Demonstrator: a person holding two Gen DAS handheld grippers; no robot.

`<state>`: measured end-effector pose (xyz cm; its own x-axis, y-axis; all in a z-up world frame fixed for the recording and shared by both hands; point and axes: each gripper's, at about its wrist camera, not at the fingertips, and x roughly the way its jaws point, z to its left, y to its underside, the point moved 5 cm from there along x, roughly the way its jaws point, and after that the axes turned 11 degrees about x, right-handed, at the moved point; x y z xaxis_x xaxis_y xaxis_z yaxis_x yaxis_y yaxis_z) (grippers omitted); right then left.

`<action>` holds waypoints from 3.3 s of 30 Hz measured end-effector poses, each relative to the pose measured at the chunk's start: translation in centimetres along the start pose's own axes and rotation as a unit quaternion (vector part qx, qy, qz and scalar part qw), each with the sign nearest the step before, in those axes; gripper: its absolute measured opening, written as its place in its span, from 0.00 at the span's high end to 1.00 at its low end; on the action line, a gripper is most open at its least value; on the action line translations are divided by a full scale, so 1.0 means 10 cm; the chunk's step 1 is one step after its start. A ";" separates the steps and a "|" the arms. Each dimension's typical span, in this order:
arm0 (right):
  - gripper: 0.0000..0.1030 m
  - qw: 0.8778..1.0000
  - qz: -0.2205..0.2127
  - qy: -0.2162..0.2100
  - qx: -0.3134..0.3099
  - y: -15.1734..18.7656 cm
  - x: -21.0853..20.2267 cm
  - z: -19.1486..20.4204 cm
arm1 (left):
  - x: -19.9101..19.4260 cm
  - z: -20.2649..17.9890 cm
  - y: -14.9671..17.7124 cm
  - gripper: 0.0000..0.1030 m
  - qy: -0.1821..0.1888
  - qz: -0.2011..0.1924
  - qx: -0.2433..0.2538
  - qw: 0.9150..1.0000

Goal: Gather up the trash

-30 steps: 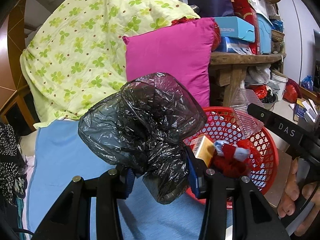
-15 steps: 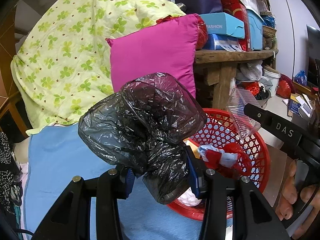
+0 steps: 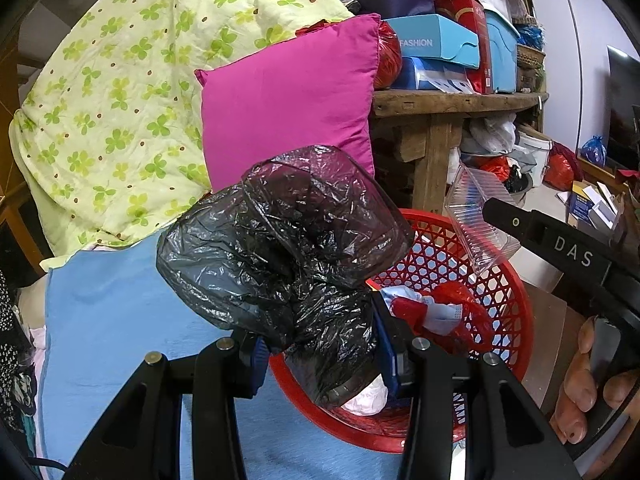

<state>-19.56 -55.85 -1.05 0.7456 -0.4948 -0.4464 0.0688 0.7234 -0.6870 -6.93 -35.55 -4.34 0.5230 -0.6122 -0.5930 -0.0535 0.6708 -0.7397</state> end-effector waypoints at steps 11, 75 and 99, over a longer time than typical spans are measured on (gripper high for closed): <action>0.53 1.000 0.009 0.001 0.011 0.00 0.02 -0.06 | 0.14 -0.02 -0.03 0.54 0.043 0.002 -0.004 0.999; 0.36 0.988 -0.092 0.058 -0.106 0.70 -0.83 0.50 | -0.98 0.98 0.85 0.20 0.001 -0.041 -0.051 0.998; 0.36 0.982 -0.002 0.059 -0.180 1.30 -2.03 1.18 | -2.04 1.42 0.96 0.10 -0.092 -0.077 -0.086 0.989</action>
<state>-25.94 -30.69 5.81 0.6627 -0.5645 -0.4921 -0.1833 0.5149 -0.8374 -6.07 -10.70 5.16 0.6812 -0.6044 -0.4131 -0.0972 0.4845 -0.8694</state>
